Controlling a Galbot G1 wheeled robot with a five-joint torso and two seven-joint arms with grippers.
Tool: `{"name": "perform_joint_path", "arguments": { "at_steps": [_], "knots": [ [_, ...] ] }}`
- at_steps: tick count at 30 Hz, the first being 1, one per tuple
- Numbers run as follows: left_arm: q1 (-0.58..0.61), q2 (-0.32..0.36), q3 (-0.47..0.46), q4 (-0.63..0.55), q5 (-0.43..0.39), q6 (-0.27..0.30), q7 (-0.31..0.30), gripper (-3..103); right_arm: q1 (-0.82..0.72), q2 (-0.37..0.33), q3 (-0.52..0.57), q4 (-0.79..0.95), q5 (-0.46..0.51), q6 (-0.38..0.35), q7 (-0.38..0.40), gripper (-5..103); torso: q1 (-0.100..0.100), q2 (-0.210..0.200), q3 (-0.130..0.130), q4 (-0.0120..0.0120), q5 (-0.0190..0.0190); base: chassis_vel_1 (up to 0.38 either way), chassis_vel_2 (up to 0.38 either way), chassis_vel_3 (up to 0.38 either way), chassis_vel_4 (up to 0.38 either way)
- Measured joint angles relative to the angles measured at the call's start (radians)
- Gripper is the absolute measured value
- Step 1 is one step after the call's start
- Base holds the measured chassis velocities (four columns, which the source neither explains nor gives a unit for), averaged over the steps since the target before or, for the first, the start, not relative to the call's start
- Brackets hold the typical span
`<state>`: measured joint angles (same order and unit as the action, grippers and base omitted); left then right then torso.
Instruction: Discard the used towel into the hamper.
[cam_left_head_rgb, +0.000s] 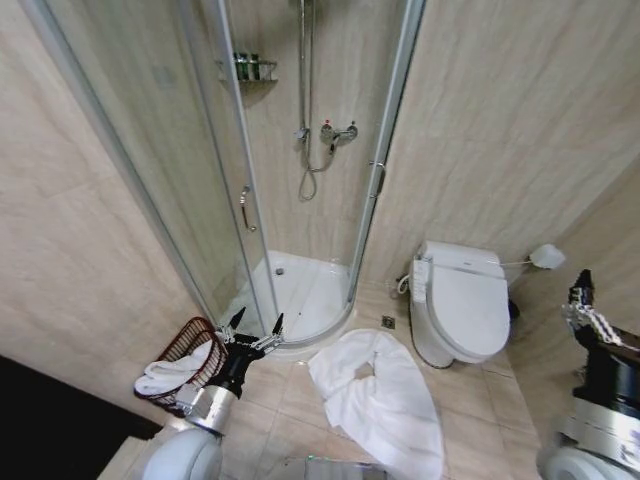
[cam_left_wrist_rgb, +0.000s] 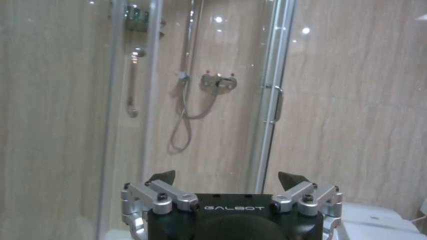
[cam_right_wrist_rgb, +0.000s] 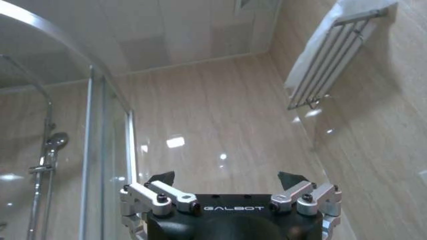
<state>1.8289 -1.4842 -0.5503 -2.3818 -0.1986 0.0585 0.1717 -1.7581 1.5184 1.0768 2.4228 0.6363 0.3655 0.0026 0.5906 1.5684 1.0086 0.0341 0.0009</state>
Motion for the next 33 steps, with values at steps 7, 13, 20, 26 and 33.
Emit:
{"name": "perform_joint_path", "arguments": {
  "at_steps": [7, 13, 20, 26, 33],
  "knots": [
    [0.0, 0.0, 0.0, 0.0, 0.0, 0.0, 0.0, 100, -0.003, 0.0, 0.002, -0.01, -0.021, 0.021, -0.014, 100, 0.0, 0.0, 0.0, 0.0003, -0.0017, -0.03, -0.048, 0.067, 0.007],
    [0.0, 0.0, -0.001, 0.0, 0.0, 0.0, 0.0, 100, -0.005, 0.001, 0.003, -0.011, -0.037, 0.013, -0.014, 100, -0.003, -0.006, -0.004, 0.0003, -0.0013, 0.029, 0.032, -0.045, -0.019],
    [0.0, 0.0, 0.0, 0.0, 0.0, 0.0, 0.0, 100, -0.038, 0.0, 0.006, -0.006, -0.089, -0.092, 0.043, 100, -0.025, -0.053, -0.028, 0.0003, -0.0008, 0.0, 0.0, 0.0, 0.0],
    [0.0, 0.0, 0.0, 0.0, 0.0, 0.0, 0.0, 100, -0.04, 0.004, 0.001, -0.013, -0.121, -0.134, 0.096, 100, -0.044, -0.094, -0.05, 0.0004, -0.0012, 0.0, 0.0, 0.0, 0.0],
    [0.0, 0.0, 0.0, 0.0, 0.0, 0.0, 0.0, 100, -0.019, -0.036, -0.025, -0.196, -0.137, -0.137, 0.064, 100, -0.064, -0.137, -0.073, 0.0007, -0.0011, 0.0, 0.0, 0.0, 0.0]
  ]
}}
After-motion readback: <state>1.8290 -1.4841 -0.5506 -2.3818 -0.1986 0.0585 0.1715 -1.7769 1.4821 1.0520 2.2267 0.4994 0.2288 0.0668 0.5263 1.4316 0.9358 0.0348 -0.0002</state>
